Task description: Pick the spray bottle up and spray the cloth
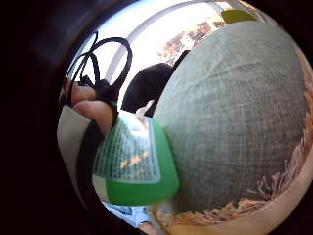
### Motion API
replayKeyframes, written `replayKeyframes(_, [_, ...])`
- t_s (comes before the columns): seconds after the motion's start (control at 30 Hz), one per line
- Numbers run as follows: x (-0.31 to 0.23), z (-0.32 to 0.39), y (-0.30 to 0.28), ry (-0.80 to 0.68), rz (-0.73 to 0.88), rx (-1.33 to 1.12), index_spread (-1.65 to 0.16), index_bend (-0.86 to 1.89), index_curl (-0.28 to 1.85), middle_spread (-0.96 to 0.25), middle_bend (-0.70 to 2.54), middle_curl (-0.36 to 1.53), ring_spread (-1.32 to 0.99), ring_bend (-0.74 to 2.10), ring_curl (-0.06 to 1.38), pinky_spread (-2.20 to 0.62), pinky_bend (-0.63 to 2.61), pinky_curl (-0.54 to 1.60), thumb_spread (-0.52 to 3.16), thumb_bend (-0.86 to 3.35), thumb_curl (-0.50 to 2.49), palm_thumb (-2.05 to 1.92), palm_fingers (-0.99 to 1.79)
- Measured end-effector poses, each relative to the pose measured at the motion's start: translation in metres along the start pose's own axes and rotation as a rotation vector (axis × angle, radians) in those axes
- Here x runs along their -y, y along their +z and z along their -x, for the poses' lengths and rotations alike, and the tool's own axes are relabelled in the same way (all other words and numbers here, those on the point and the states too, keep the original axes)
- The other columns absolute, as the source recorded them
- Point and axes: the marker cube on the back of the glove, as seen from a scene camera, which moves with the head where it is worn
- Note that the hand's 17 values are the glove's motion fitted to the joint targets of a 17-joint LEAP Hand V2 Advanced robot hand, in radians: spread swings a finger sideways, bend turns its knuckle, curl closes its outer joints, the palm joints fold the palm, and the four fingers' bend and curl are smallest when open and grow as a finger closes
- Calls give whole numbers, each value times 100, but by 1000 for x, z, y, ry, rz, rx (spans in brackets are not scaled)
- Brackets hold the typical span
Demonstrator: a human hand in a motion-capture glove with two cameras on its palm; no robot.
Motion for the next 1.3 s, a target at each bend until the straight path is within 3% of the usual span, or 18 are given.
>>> replayKeyframes(0.17, [-6, -2, -2, 7, 50, 17, -23, 19, 50, -10, 20, 44, -7, 40, 36, 1, 22, 36, 89, -3, 59, 87, 113])
replayKeyframes(0.27, [-17, -4, -13, -1, 85, -10, -28, 6, 45, -10, 22, 44, -8, 32, 35, 6, 23, 37, 94, -4, 55, 83, 88])
replayKeyframes(0.43, [-51, 2, -41, 7, 176, -67, -31, 1, 39, -9, 26, 45, -8, 31, 35, 11, 26, 38, 97, -4, 51, 78, 73])
replayKeyframes(0.6, [-77, 6, -85, 22, 97, -203, -35, 2, 31, -9, 28, 45, -7, 32, 35, 14, 29, 38, 100, -4, 48, 76, 65])
replayKeyframes(1.07, [-242, 23, -211, 170, 18, -800, -39, 12, 24, -8, 28, 44, -2, 30, 34, 19, 32, 38, 106, -3, 40, 69, 58])
replayKeyframes(1.3, [-323, 17, -249, 215, -33, -922, -40, 13, 24, -8, 28, 43, 0, 28, 33, 20, 30, 37, 108, -3, 37, 66, 58])
